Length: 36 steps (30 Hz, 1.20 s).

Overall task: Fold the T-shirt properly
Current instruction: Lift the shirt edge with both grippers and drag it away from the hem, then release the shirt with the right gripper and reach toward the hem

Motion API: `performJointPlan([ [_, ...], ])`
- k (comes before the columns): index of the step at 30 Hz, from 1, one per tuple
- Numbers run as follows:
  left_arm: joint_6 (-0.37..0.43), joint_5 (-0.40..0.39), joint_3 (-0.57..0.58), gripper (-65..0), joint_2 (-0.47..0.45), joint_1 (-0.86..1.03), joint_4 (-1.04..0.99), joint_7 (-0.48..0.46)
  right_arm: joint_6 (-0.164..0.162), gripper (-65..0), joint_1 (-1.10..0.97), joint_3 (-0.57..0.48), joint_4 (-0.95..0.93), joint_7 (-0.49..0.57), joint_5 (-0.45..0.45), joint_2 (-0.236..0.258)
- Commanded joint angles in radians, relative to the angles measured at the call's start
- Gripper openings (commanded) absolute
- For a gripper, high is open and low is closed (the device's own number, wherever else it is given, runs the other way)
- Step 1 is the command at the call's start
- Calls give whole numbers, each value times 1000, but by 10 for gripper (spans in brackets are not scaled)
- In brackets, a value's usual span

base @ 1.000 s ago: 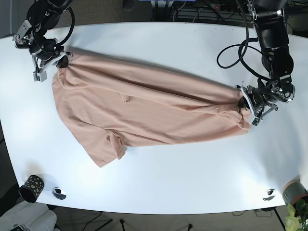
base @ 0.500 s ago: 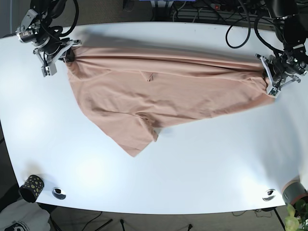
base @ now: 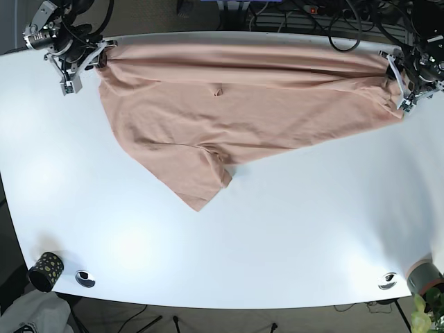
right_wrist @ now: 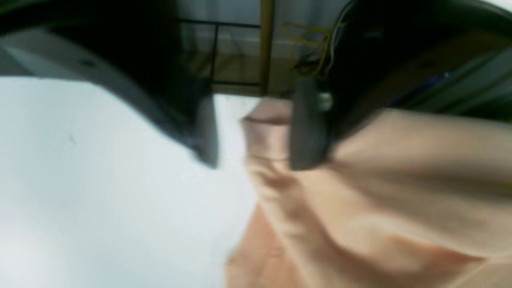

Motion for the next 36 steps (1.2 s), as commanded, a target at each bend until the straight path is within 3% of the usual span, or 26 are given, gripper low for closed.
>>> performJointPlan([
  [1,6,-1,-7,-214,-17,3,31,-4,4,-266,3,6,20,9,16,14],
  [3,6,-4,-7,-181,-17,0,32,-4,4,-222,5,6,22,11,16,15],
  [5,6,-47,-11,-165,-17,-2,37,16,4,-225,6,6,48,11,16,15],
  [12,6,-334,-189,-165,-23,-15,115,139,4,-241,56,2,78,6,16,15],
  [15,6,-392,-239,-165,-23,-84,114,164,4,-241,111,-1,77,6,16,15],
  [17,6,-371,-243,-165,-21,-109,114,164,4,-241,138,-22,71,5,9,15],
  [28,6,-98,-239,-167,35,-259,120,164,4,-241,384,-151,-78,6,6,17],
  [31,6,-85,-239,-167,38,-259,120,164,4,-241,464,-179,-161,11,-18,17],
  [36,6,-85,-239,-167,38,-258,117,164,4,-241,602,-240,-305,74,-162,17],
])
